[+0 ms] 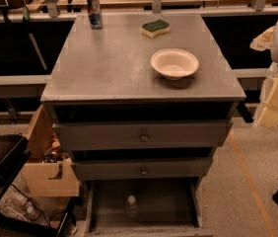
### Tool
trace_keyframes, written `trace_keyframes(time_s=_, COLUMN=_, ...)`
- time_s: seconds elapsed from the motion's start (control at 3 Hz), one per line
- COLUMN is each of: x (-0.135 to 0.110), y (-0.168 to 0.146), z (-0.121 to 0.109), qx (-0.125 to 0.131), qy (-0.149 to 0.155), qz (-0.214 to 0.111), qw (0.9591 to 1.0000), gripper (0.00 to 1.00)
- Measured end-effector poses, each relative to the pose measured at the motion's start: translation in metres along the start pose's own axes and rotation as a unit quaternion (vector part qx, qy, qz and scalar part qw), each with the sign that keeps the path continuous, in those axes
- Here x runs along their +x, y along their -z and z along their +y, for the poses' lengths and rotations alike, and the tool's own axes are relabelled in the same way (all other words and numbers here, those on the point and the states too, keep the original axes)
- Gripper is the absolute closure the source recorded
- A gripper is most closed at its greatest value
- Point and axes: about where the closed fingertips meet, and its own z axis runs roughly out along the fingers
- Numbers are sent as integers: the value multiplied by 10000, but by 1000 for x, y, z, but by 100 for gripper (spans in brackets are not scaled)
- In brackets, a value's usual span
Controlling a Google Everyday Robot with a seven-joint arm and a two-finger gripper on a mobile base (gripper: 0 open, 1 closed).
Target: Pick water bottle from bottom drawer and place on counter
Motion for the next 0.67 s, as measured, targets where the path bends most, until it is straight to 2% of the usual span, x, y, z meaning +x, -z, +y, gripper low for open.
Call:
trace_keyframes(time_s=0.33, x=1, y=3, z=-1, qx=74, qy=-35, qz=-75, qw=9999, gripper=0)
trace_keyframes(time_s=0.67, x=11, y=-8, z=6, qx=172, qy=-151, qz=-370, qw=9991, gripper=0)
